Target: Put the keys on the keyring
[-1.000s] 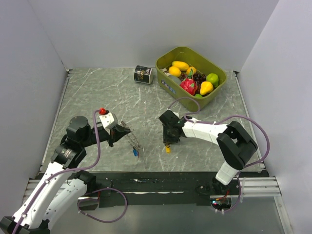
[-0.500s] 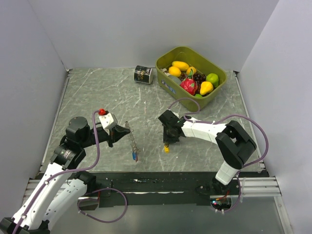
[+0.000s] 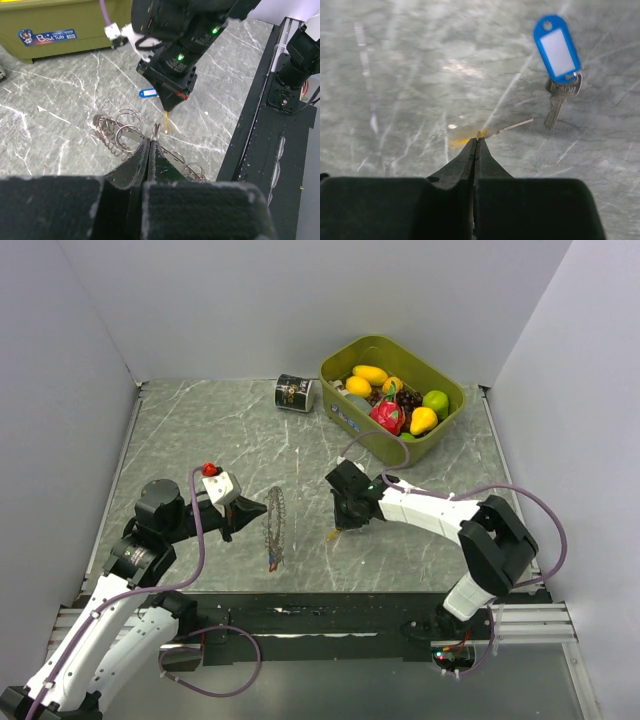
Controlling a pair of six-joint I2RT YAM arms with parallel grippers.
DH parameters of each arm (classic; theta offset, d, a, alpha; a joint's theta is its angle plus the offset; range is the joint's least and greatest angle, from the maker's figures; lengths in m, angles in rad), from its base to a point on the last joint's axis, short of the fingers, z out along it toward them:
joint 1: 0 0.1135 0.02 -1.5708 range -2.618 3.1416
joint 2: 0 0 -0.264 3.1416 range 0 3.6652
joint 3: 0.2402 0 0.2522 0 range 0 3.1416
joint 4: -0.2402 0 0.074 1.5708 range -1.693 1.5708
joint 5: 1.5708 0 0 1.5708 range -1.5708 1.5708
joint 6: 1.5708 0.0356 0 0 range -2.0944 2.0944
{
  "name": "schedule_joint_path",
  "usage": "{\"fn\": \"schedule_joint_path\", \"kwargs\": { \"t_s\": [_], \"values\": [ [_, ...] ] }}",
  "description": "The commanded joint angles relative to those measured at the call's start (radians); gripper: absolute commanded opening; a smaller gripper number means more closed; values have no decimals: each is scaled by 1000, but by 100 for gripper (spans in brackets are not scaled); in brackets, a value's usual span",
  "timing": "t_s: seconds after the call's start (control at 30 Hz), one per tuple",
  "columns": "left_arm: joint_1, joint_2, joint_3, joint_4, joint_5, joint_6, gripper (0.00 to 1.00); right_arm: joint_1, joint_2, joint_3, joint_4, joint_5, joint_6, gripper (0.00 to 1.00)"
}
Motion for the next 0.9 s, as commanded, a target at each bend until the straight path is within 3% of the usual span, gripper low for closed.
{"fn": "schedule_joint_path", "kwargs": {
  "t_s": [0.0, 0.17, 0.37, 0.87],
  "values": [
    [-4, -12, 17, 42, -5, -4, 1, 29, -96, 51, -5, 17, -86, 0],
    [-4, -6, 18, 45, -4, -7, 1, 35, -226, -1, 110, -49, -159, 0],
    [-3, 5, 21, 60, -12, -17, 1, 33, -353, -61, 297, -267, -258, 0],
    [-4, -3, 3, 123, 5, -55, 1, 30, -619, -49, 414, -654, -413, 0]
  ]
}}
